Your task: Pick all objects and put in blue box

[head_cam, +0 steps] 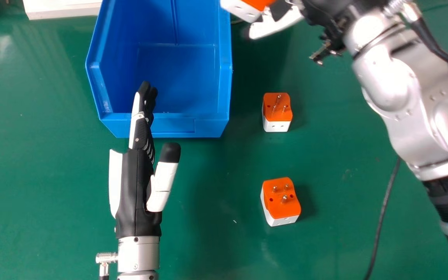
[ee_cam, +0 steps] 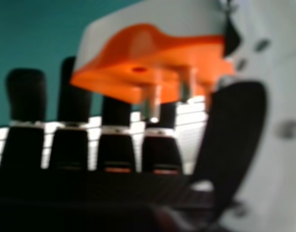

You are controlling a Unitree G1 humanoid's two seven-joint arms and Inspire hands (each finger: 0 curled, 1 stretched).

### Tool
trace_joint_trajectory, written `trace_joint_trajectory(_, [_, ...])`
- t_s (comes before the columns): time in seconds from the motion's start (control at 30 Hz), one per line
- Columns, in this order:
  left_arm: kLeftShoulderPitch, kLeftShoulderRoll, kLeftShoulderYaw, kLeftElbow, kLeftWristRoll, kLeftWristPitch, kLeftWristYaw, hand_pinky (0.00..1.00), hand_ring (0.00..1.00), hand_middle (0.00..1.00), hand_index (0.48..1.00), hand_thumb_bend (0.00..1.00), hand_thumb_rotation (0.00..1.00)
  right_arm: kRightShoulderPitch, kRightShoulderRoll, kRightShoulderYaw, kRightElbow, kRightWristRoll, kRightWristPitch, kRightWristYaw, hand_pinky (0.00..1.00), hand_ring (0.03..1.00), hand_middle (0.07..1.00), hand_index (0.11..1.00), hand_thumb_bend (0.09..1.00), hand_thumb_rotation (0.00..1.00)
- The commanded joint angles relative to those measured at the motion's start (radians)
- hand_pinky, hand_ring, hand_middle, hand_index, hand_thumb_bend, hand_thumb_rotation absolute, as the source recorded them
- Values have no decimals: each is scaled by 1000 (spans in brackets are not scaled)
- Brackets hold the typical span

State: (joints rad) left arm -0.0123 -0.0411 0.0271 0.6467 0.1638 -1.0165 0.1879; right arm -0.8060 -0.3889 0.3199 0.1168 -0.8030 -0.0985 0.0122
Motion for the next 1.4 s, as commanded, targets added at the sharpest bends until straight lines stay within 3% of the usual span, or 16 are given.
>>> trace_joint_trajectory(0.0, [6,-7,3,-27,-5,-26,8,998,972,963,957,914,950,-79,15,7,16,-19,-11,-23,311,394,488,520,505,0])
trace_joint_trajectory(0.07, [13,-8,4,-35,-11,-24,7,996,970,962,958,914,948,-105,33,17,51,-23,-25,-35,307,395,487,519,502,0])
trace_joint_trajectory(0.13, [22,-12,7,-46,-9,-20,13,995,971,961,959,915,946,-125,63,23,85,-27,-12,-42,305,400,491,522,501,0])
trace_joint_trajectory(0.23, [36,-14,7,-59,-20,-18,9,993,971,959,961,922,942,-171,97,40,161,-36,-28,-73,297,405,499,527,497,0])
trace_joint_trajectory(0.43, [51,-17,12,-68,-17,-20,12,994,976,959,965,926,936,-246,135,65,269,-45,-31,-80,298,417,516,521,495,0])
trace_joint_trajectory(0.6, [58,-25,11,-76,-10,-32,18,993,977,957,966,928,935,-298,162,81,405,-20,-100,-142,297,422,524,518,494,0])
trace_joint_trajectory(0.67, [61,-26,12,-83,-1,-34,24,992,977,956,966,928,934,-317,178,92,467,-23,-121,-176,294,422,525,520,494,0])
trace_joint_trajectory(0.8, [74,-29,12,-107,9,-29,32,989,975,952,964,921,936,-365,218,121,628,-24,-176,-251,296,424,527,522,493,0])
trace_joint_trajectory(0.9, [80,-30,11,-117,6,-20,33,988,974,951,963,917,937,-404,241,158,754,-43,-224,-326,298,423,524,525,493,0])
trace_joint_trajectory(1.2, [75,-30,2,-107,-4,-25,29,990,974,945,959,908,941,-447,300,315,1021,-148,-303,-533,301,428,523,526,494,0])
trace_joint_trajectory(1.3, [70,-30,2,-101,-2,-27,31,992,975,945,960,906,940,-446,313,353,1067,-168,-300,-555,307,431,514,528,495,0])
trace_joint_trajectory(1.37, [67,-31,4,-98,7,-30,39,992,975,945,960,906,940,-448,321,373,1092,-178,-287,-562,307,431,514,528,495,0])
